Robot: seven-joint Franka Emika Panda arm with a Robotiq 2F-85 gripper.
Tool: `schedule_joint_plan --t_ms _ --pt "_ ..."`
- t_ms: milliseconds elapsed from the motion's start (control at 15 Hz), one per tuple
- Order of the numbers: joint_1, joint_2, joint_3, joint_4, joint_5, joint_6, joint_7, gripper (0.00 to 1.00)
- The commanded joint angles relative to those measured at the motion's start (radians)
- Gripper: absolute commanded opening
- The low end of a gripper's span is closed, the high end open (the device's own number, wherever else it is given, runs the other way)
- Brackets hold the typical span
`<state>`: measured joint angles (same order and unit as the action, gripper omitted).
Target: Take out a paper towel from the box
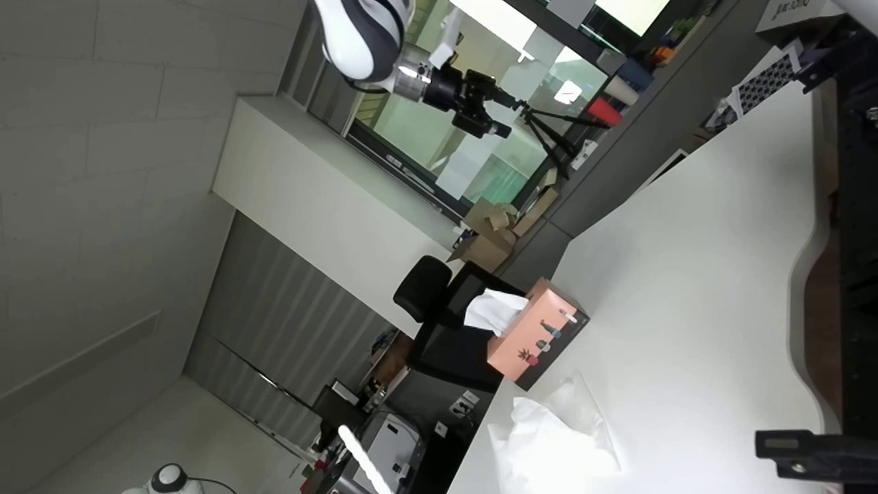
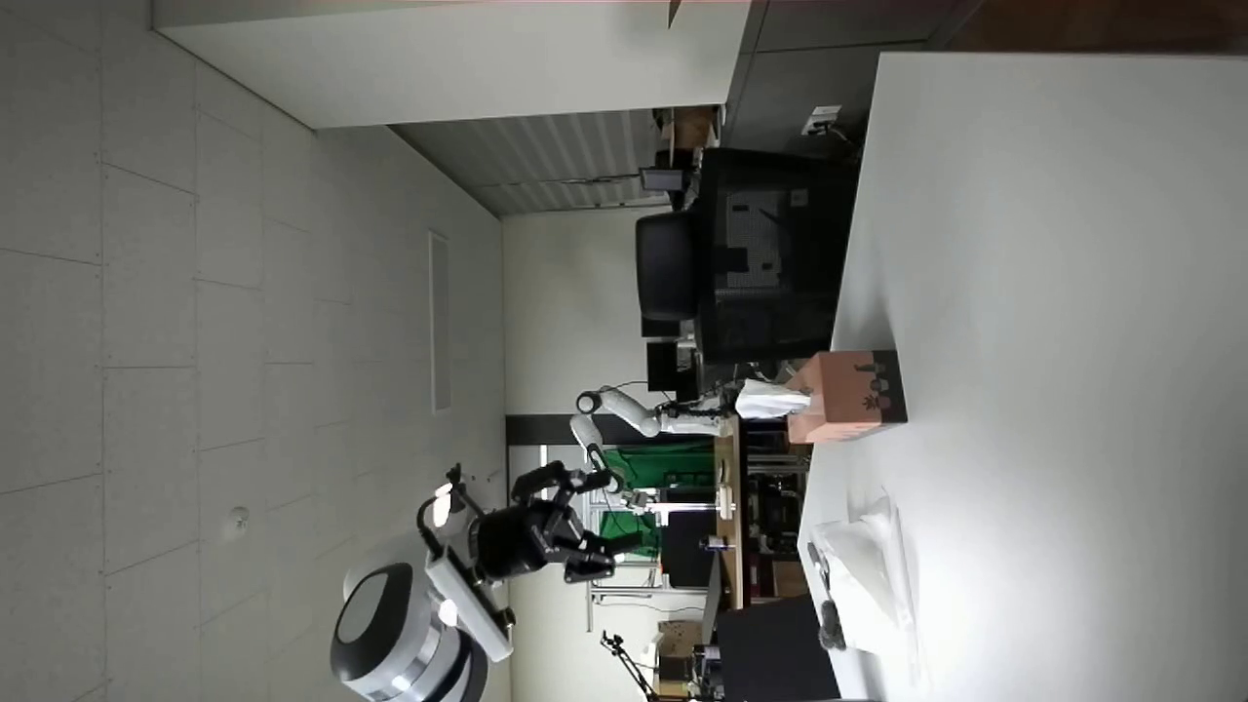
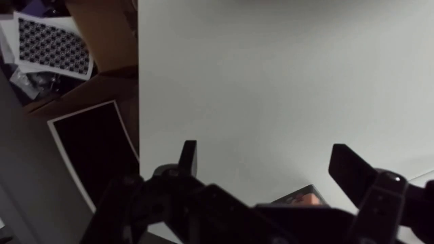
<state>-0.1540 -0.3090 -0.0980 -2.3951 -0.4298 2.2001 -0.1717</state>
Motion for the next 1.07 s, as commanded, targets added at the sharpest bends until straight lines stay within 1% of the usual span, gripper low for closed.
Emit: schedule_joint_plan --t_ms 0,133,200,267,333,400,533,600,667,1000 --pt "-0.044 0.168 -0.044 0.111 -0.086 0.156 -0.002 1.0" --pt "-0.051 0.258 -0.077 0.184 -0.06 0.207 -0.088 1.0" --pt "-0.045 0.307 -0.095 0.231 0.003 0.217 -0.178 1.0" --pt "-0.043 0.349 -0.106 0.275 0.07 0.225 -0.248 1.0" --pt "-0.04 0.394 -0.108 0.322 0.177 0.225 -0.353 1.0" --pt "-0.045 0.43 -0.099 0.365 0.261 0.217 -0.434 1.0" --pt "-0.071 0.516 -0.069 0.492 0.431 0.14 -0.612 1.0" --pt "-0.06 0.426 -0.082 0.351 0.332 0.212 -0.498 1.0" --pt "-0.062 0.453 -0.077 0.385 0.355 0.202 -0.526 1.0" --pt "-0.062 0.452 -0.077 0.371 0.348 0.207 -0.522 1.0"
